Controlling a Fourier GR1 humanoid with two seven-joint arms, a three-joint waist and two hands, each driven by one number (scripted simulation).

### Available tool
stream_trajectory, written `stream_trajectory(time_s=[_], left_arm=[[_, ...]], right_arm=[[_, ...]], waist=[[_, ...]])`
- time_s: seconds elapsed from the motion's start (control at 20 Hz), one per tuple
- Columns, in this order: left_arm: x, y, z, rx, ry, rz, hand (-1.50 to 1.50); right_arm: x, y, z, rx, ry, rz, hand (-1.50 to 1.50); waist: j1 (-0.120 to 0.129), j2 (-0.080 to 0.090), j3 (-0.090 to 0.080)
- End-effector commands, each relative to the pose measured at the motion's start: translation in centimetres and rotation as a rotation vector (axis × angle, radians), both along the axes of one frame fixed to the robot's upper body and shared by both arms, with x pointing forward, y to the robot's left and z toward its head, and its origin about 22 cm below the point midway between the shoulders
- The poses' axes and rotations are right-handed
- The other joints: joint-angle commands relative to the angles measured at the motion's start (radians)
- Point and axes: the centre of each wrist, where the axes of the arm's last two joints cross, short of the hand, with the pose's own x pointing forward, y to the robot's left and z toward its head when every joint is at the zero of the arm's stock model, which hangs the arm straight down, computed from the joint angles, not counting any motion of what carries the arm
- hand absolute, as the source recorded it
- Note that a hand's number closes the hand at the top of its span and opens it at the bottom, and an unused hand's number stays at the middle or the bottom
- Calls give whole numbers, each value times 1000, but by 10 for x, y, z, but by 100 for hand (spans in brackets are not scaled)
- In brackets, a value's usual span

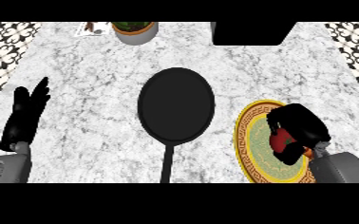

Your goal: Pick the tomato from the plate and place it in the pan

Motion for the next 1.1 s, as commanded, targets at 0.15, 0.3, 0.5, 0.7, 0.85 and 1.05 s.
stream_trajectory(time_s=[0.15, 0.3, 0.5, 0.7, 0.85, 1.05], left_arm=[[6, 3, 13, -10, 10, -9, 0], [-10, -8, -11, -9, 1, 15, 0], [-9, -9, 1, -15, 26, -12, 0], [-8, -4, -12, -13, 16, 7, 0], [-2, 4, 12, 6, -15, 7, 0], [4, -1, 5, -1, 3, -10, 0]], right_arm=[[9, -66, 18, 62, -76, -1, 150], [7, -64, 30, 199, -350, 72, 150], [7, -34, 60, 420, -489, 143, 150], [6, -26, 85, 475, -464, 163, 150], [9, 9, 92, 495, -445, 155, 150], [34, 59, 99, 552, -411, 129, 150]], waist=[[-1, 0, 0], [-8, -1, 1], [-9, -7, 1], [-3, -1, -1], [1, -2, 0], [4, 1, -1]])
